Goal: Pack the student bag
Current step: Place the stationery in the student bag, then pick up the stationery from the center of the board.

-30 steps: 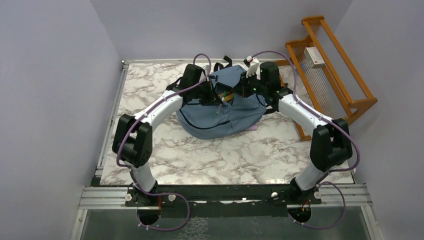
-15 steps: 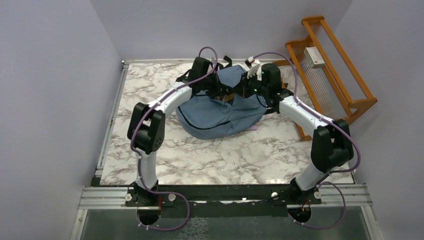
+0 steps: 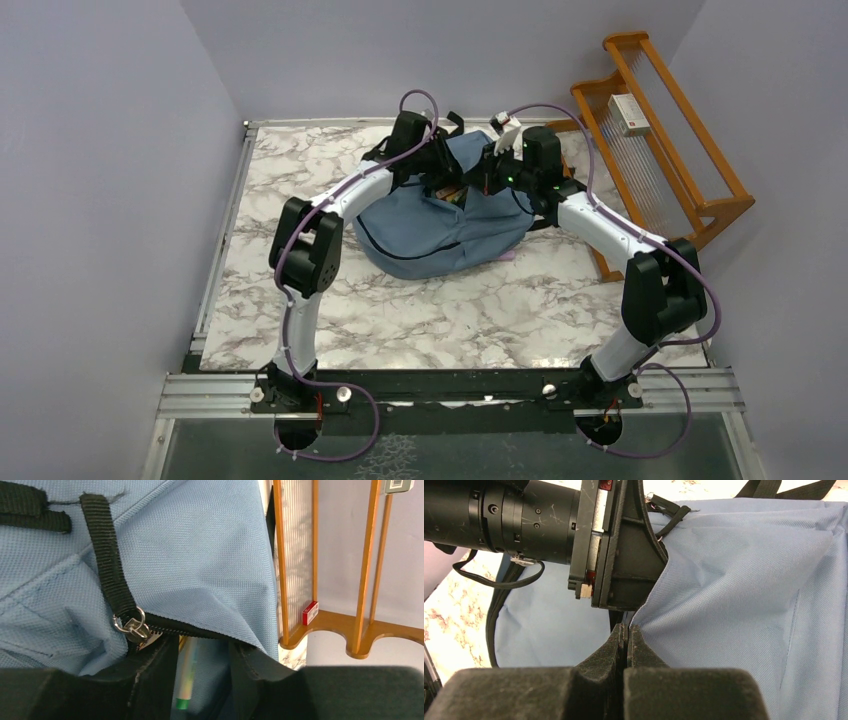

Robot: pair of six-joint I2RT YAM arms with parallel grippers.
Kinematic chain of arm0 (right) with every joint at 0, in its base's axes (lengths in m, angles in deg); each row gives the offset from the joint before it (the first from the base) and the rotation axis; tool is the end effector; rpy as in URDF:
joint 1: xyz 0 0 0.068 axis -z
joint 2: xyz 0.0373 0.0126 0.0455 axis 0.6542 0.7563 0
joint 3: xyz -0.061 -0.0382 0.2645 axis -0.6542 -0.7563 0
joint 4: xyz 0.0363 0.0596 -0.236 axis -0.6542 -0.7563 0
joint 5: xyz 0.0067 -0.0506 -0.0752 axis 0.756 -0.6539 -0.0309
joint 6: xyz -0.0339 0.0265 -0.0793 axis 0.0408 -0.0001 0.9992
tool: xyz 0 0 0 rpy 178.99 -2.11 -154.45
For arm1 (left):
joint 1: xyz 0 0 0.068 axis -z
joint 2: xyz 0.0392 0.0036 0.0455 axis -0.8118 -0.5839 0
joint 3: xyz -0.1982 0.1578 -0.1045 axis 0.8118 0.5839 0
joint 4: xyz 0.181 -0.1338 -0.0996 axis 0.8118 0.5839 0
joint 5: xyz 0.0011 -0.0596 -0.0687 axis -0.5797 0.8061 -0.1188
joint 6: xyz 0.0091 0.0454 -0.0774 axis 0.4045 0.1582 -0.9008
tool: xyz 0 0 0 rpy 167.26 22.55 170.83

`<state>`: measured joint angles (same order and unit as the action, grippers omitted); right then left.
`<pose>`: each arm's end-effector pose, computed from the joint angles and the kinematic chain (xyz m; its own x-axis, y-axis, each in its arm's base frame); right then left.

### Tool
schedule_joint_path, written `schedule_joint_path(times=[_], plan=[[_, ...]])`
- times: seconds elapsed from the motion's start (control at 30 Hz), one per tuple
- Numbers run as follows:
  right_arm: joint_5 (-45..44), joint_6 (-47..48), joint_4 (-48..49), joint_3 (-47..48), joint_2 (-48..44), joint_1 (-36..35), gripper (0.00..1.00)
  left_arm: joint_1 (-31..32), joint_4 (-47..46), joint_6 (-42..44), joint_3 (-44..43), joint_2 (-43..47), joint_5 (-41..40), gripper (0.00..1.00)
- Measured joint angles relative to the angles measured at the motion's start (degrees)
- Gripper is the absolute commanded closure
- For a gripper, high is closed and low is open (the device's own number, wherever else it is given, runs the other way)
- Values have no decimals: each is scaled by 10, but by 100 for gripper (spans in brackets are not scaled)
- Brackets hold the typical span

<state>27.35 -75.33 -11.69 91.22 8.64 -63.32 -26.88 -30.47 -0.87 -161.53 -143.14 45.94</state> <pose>0.3638 0.1885 0.2840 -0.4376 -0.0292 -0.8987 -0.6599 0.6894 0.2989 0.4399 -0.2605 0.2323 -0.8482 -0.3293 -0.4148 0.1062 0.6615 -0.7424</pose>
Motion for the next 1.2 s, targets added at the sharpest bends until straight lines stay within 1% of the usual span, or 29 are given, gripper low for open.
schedule_joint_path(times=[0.07, 0.23, 0.43, 0.67, 0.77, 0.87, 1.03, 1.1, 1.2], plan=[[0, 0, 1, 0, 0, 0, 99, 1, 0, 2, 0, -1, -1, 50], [-1, 0, 2, 0, 0, 0, 99, 0, -2, 20, 10, 1, -9, 50], [0, -6, 0, 7, 5, -2, 100, -8, -11, 59, 85, 45, -28, 50], [7, -19, -9, 92, 71, -5, 99, -41, -10, 104, 138, 132, -76, 49], [9, -22, -22, 137, 105, -11, 99, -56, -13, 137, 157, 188, -110, 49], [11, -26, -40, 187, 140, -19, 99, -58, -25, 172, 187, 243, -126, 50], [23, -32, -55, 254, 192, -30, 99, -48, -76, 235, 286, 332, -108, 50], [27, -35, -56, 272, 207, -33, 99, -31, -95, 267, 327, 354, -84, 50], [28, -37, -60, 283, 214, -35, 99, 14, -113, 307, 358, 358, -54, 50]])
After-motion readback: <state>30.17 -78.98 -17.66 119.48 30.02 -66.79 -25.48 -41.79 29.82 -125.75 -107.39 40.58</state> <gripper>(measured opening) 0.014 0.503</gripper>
